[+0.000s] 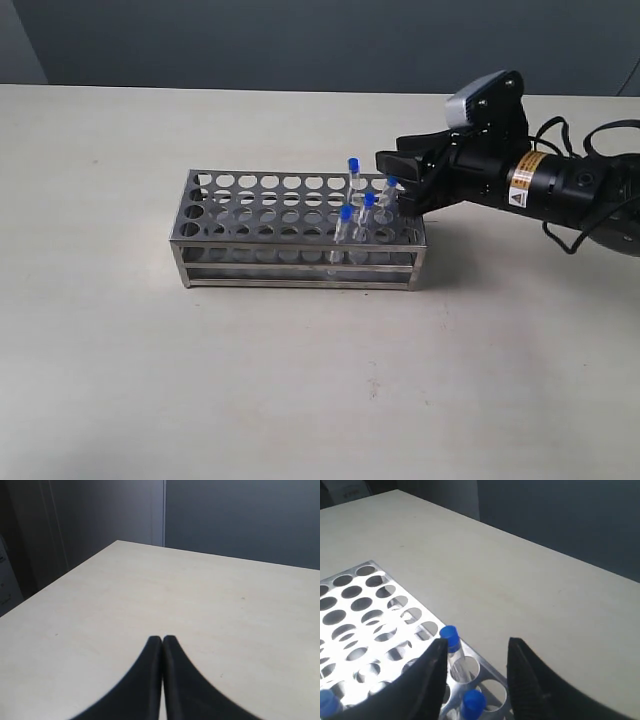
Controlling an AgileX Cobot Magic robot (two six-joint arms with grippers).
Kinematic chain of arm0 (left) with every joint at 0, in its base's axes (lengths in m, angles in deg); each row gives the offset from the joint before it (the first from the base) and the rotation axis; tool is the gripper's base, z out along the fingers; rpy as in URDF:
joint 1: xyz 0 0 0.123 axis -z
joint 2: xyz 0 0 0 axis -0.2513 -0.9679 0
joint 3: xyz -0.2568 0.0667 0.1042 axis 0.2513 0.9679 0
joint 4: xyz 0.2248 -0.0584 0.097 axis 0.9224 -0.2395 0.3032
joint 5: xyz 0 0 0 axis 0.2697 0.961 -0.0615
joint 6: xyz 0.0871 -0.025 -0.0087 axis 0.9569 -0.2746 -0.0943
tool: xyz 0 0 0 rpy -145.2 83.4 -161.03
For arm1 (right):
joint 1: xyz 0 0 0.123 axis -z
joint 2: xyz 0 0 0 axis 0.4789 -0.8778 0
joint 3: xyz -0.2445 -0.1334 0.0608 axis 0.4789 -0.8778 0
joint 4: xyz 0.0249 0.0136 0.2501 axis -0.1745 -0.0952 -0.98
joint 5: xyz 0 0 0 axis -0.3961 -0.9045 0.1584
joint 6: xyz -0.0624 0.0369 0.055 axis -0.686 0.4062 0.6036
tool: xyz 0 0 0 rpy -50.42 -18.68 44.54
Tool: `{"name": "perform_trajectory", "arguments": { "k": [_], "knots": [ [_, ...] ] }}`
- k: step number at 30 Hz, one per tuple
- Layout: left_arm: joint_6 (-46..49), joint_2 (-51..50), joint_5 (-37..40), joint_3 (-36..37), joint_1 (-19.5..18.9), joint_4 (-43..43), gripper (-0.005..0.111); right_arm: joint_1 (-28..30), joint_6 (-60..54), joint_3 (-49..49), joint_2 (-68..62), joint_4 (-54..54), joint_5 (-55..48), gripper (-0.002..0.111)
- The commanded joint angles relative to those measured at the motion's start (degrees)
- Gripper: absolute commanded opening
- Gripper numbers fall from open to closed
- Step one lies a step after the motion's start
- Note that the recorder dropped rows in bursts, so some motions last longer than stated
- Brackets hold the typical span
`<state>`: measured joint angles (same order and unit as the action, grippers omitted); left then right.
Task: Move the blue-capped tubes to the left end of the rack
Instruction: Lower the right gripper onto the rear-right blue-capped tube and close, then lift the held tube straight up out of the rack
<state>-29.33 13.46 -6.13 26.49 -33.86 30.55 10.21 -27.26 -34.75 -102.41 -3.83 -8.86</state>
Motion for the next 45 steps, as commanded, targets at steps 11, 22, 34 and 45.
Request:
{"name": "perform_trajectory", "arguments": {
  "k": [11, 22, 34, 45],
  "knots": [
    [-0.03, 0.2, -0.28, -0.18, -0.11, -0.19, 0.001, -0.04, -2.34, -0.22, -4.07, 0.74, 0.75, 0.039],
    [-0.03, 0.2, -0.28, -0.18, -0.11, -0.19, 0.001, -0.04, -2.24, -0.22, -4.17, 0.61, 2.6, 0.006],
    [-0.03, 0.2, -0.28, -0.18, -0.11, -0.19, 0.001, -0.04, -1.92, -0.22, 1.76, 0.89, 1.26, 0.0],
    [-0.03, 0.2, -0.28, -0.18, -0.11, -0.19, 0.001, -2.74, 10.32, 6.42, 17.37, 6.99, -4.74, 0.0]
  ]
}}
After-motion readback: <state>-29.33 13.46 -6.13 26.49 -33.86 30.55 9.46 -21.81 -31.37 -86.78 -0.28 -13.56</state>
